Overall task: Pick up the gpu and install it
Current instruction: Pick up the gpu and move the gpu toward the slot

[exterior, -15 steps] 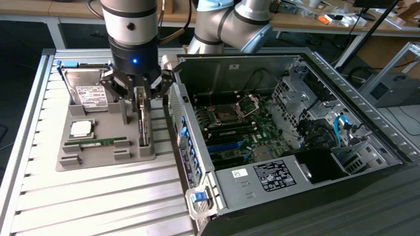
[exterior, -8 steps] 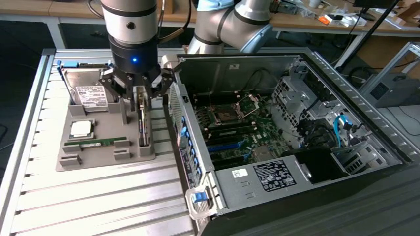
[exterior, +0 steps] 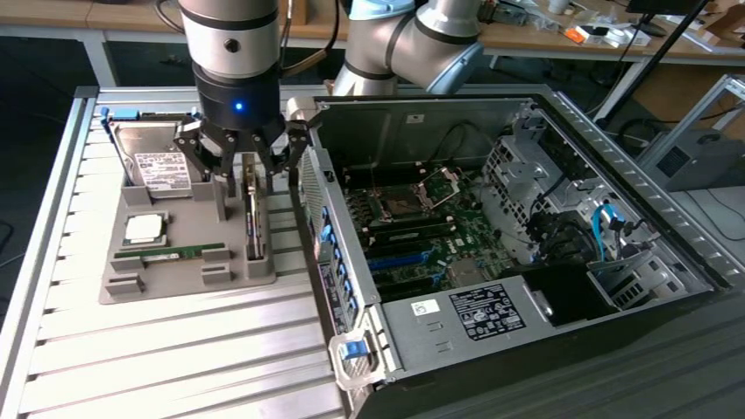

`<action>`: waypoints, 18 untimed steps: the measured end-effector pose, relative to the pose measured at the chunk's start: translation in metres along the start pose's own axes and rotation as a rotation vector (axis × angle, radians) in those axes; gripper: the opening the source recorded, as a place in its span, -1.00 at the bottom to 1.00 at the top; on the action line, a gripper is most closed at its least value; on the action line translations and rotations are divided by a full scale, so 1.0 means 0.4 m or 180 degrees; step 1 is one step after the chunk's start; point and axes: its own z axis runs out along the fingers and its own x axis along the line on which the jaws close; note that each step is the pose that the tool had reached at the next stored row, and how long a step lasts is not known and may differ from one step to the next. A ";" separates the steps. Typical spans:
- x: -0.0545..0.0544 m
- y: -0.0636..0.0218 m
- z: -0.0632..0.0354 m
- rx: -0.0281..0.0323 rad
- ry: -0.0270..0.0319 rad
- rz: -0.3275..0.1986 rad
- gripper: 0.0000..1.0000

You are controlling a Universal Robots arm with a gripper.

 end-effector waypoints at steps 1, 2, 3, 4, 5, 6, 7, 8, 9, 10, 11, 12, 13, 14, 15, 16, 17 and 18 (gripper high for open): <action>0.000 0.000 0.000 0.0001 0.0000 0.0000 0.00; 0.000 0.000 0.001 0.0002 0.0000 0.0000 0.00; 0.000 0.000 0.002 0.0002 0.0000 0.0000 0.00; 0.000 0.000 0.003 0.0002 0.0000 0.0000 0.00; 0.000 0.000 0.005 0.0002 0.0000 0.0000 0.00; 0.000 0.000 0.010 0.0002 0.0000 0.0000 0.00; 0.000 0.000 0.013 0.0002 0.0000 0.0000 0.00; 0.000 -0.001 0.017 0.0002 0.0000 0.0000 0.00; 0.000 -0.001 0.020 0.0002 0.0000 0.0000 0.00; 0.001 -0.001 0.022 0.0002 0.0000 0.0000 0.00; 0.001 -0.001 0.025 0.0002 0.0000 0.0000 0.00; 0.001 -0.001 0.028 0.0002 0.0000 0.0000 0.00; 0.001 -0.001 0.031 0.0002 0.0000 0.0000 0.00; 0.001 -0.001 0.033 0.0002 0.0000 0.0000 0.00; 0.001 -0.001 0.035 0.0002 0.0000 0.0000 0.00; 0.001 -0.001 0.037 0.0002 0.0000 0.0000 0.00; 0.001 -0.001 0.039 0.0002 0.0000 0.0000 0.00; 0.001 -0.001 0.041 0.0002 0.0000 0.0000 0.00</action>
